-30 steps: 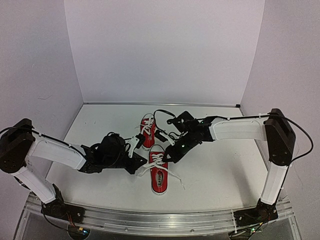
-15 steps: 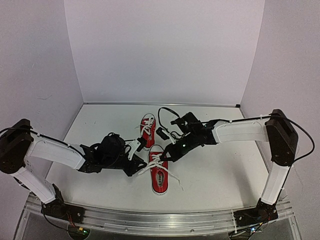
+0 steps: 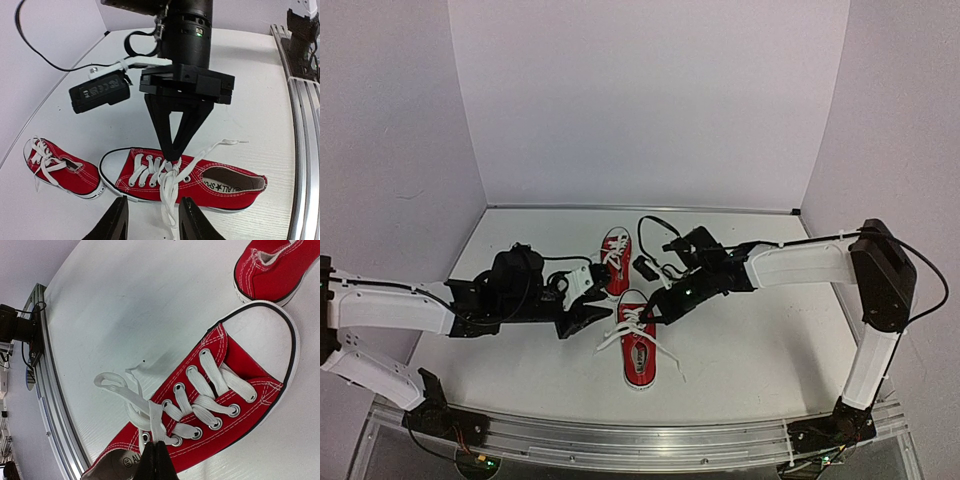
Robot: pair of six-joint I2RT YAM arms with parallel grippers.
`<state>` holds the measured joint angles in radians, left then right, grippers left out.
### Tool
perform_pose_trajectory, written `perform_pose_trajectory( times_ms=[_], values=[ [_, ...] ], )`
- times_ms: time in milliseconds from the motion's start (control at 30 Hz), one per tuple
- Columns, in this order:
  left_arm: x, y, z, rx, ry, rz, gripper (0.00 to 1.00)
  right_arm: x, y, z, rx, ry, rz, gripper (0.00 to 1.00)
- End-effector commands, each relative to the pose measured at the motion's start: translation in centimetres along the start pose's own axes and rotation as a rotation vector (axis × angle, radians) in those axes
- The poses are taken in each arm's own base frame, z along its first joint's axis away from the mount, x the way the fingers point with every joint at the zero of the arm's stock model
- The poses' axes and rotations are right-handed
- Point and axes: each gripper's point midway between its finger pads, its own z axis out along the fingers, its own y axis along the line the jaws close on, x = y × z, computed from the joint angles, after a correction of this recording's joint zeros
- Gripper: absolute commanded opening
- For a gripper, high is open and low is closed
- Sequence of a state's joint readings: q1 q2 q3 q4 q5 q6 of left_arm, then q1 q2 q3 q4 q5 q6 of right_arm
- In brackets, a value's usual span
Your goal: Tie the shoes
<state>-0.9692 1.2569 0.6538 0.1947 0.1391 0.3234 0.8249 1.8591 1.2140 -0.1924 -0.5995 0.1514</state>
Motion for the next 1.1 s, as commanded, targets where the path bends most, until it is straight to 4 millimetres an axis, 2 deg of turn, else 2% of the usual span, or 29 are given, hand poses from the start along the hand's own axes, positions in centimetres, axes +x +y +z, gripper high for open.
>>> perform_pose_trajectory(
  times_ms=[0,100,233,500,933,1067],
  values=[
    [-1.4,-1.5,1.4,0.119,0.024,0.223,0.29,-1.5,1.2,-1.3,-0.032,-0.056,-0.011,0.0],
    [-0.8,-2.5,2.9,0.169,0.064,0.301,0.22,-1.5,1.2,-1.3,-0.032,-0.057,-0.008,0.0],
    [-0.4,-3.3,4.8,0.214,0.099,0.366,0.19,-1.6,1.1,-1.1,-0.031,-0.055,0.0,0.0],
    [1.7,-3.9,6.9,0.265,0.172,0.42,0.22,-2.0,1.2,-1.1,-0.033,-0.061,0.004,0.0],
    [3.3,-4.1,9.3,0.287,0.211,0.447,0.24,-1.9,1.0,-0.9,-0.032,-0.058,0.007,0.0],
    [3.2,-3.9,9.7,0.27,0.201,0.443,0.24,-1.9,1.0,-0.9,-0.031,-0.057,0.008,0.0]
  ],
)
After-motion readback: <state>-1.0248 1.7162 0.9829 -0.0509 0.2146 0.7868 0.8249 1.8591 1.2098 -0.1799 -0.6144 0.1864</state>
